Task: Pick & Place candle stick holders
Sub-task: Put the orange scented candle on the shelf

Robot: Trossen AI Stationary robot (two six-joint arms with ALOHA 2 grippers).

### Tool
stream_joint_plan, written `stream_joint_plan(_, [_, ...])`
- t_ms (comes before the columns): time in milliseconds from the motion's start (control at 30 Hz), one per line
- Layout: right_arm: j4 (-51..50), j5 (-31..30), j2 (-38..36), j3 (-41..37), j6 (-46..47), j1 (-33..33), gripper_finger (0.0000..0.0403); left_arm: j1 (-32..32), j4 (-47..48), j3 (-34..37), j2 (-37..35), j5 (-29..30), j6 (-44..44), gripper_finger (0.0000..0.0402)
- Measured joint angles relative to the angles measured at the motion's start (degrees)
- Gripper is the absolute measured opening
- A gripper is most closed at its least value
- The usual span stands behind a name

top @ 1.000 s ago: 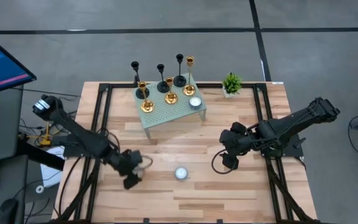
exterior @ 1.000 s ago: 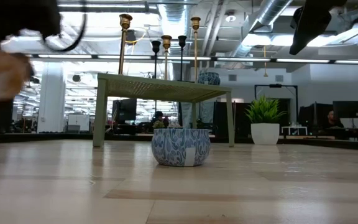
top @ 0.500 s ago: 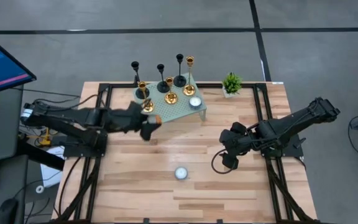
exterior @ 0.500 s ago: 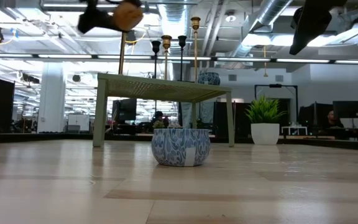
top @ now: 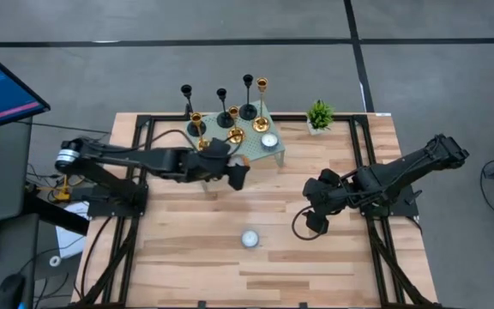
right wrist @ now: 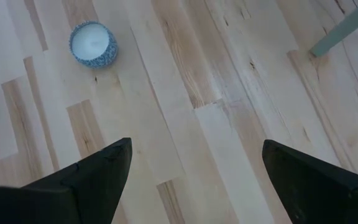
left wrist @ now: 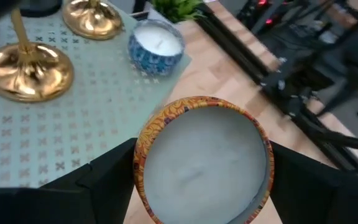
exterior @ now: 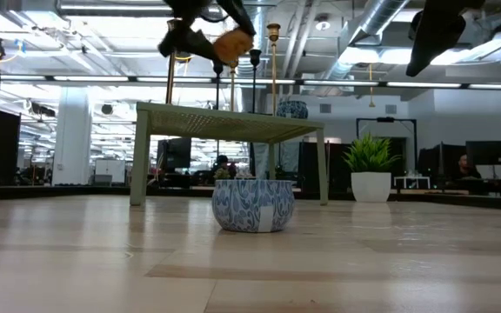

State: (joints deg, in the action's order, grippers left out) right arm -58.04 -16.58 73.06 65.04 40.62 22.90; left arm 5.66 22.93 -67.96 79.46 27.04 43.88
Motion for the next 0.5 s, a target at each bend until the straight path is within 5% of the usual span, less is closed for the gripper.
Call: stream_joint_plan(500, [0.00, -0.02, 0.00, 0.00, -0.04, 0.00, 0.0352, -4.85, 1.85, -1.97, 7.44, 1.70, 1.77, 0.0307])
